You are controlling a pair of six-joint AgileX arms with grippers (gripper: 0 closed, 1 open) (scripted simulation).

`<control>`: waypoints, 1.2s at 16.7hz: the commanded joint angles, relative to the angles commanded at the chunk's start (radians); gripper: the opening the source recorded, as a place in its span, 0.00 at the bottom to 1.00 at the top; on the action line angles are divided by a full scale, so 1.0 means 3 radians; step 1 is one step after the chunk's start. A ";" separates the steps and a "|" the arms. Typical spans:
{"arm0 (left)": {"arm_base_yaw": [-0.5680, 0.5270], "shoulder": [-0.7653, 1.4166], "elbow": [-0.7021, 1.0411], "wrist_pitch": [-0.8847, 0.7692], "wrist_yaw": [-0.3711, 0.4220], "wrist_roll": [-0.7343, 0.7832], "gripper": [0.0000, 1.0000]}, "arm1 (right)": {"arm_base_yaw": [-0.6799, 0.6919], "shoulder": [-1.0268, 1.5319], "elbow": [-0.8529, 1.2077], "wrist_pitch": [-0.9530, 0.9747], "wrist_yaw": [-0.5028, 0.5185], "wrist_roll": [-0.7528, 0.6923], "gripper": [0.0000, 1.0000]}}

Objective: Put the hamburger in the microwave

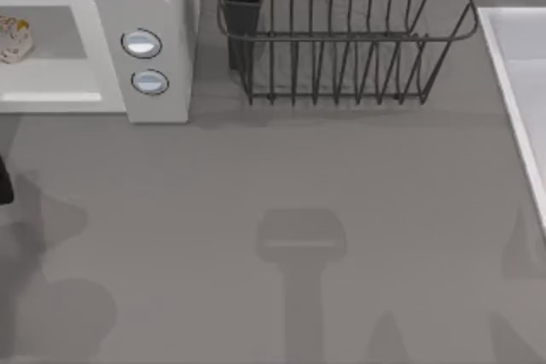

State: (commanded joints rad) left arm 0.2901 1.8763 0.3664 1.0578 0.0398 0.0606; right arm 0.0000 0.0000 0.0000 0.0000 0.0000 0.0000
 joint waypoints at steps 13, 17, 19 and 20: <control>-0.0062 -0.0380 0.0323 0.0002 -0.0138 -0.0043 1.00 | 0.0000 0.0000 0.0000 0.0000 0.0000 0.0000 1.00; -0.0083 -0.0666 0.0489 -0.0192 -0.0259 -0.0079 1.00 | 0.0000 0.0000 0.0000 0.0000 0.0000 0.0000 1.00; -0.0087 -0.0813 0.0548 -0.0361 -0.0299 -0.0089 1.00 | 0.0000 0.0000 0.0000 0.0000 0.0000 0.0000 1.00; -0.0086 -0.0886 0.0570 -0.0460 -0.0311 -0.0091 1.00 | 0.0000 0.0000 0.0000 0.0000 0.0000 0.0000 1.00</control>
State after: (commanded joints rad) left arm 0.2642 1.6104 0.5373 0.9198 -0.0537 0.0334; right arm 0.0000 0.0000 0.0000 0.0000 0.0000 0.0000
